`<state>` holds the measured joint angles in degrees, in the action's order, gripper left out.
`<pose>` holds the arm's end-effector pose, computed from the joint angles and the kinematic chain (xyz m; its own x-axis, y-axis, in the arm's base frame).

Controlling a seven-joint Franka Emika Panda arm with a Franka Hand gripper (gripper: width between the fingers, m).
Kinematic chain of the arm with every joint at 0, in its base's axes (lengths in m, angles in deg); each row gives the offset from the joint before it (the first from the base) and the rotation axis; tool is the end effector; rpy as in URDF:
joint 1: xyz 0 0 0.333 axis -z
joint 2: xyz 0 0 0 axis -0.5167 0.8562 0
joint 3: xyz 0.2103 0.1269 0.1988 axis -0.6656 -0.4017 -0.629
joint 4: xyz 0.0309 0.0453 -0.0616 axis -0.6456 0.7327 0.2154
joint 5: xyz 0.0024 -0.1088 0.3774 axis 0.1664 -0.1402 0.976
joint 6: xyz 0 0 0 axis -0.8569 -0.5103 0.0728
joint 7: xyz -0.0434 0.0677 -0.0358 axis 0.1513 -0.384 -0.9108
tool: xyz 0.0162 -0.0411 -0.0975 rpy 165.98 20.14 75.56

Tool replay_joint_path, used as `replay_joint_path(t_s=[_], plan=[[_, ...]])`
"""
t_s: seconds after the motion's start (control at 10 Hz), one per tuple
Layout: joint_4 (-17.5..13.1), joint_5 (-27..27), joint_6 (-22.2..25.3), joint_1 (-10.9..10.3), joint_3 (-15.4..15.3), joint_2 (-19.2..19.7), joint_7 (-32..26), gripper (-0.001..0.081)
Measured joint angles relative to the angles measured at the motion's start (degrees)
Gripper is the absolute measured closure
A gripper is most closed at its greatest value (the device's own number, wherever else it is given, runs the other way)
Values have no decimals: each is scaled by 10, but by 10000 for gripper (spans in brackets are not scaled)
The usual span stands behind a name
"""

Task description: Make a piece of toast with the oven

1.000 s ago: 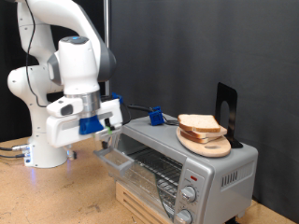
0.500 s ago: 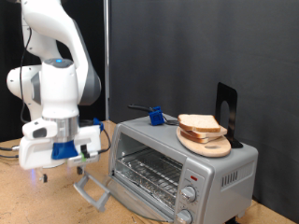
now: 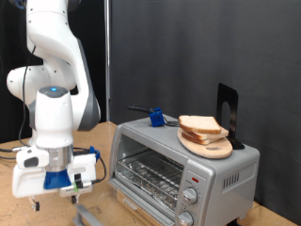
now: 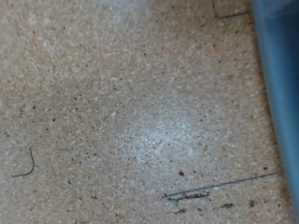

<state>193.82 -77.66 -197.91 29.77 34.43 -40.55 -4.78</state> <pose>0.4462 -0.1420 0.2174 0.5483 -0.8281 0.1170 -0.8314 -0.5548 -0.0309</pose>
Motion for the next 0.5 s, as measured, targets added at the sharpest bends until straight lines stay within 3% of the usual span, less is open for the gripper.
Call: replay_joint_path(t_s=[0.3,0.5], plan=[[-16,100,16,32,-41,12,-110,-2],[-22,144,85,46,-53,-19,-188,-2]])
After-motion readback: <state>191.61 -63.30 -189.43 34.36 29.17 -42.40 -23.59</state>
